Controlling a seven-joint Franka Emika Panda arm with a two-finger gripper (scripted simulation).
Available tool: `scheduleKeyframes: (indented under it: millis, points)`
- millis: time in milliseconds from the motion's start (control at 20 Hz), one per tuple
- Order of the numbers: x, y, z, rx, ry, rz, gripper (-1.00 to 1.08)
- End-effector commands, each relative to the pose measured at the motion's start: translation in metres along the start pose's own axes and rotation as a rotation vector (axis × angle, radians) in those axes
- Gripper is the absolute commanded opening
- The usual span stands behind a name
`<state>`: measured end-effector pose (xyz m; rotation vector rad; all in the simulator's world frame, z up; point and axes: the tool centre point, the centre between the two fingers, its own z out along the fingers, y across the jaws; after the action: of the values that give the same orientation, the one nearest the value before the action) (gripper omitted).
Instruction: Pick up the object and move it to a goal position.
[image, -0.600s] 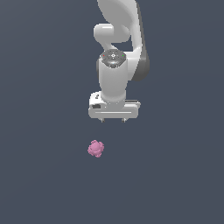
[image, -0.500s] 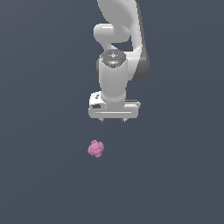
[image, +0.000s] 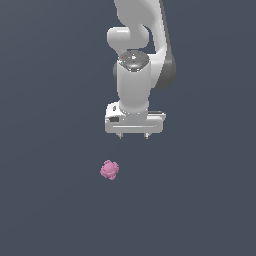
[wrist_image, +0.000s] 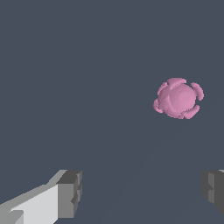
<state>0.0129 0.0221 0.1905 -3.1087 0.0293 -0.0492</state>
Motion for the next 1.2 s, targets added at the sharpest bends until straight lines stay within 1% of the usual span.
scheduleKeyframes:
  millis: [0, 300, 550, 800, 1150]
  points:
    - [0.0, 0.0, 0.0, 0.001, 0.0, 0.001, 1.0]
    - [0.003, 0.003, 0.002, 0.0, -0.001, 0.011, 1.0]
    - [0.013, 0.013, 0.012, -0.002, -0.004, 0.051, 1.0]
    - [0.029, 0.032, 0.029, -0.006, -0.009, 0.118, 1.0]
    - [0.056, 0.07, 0.065, -0.02, -0.018, 0.244, 1.0]
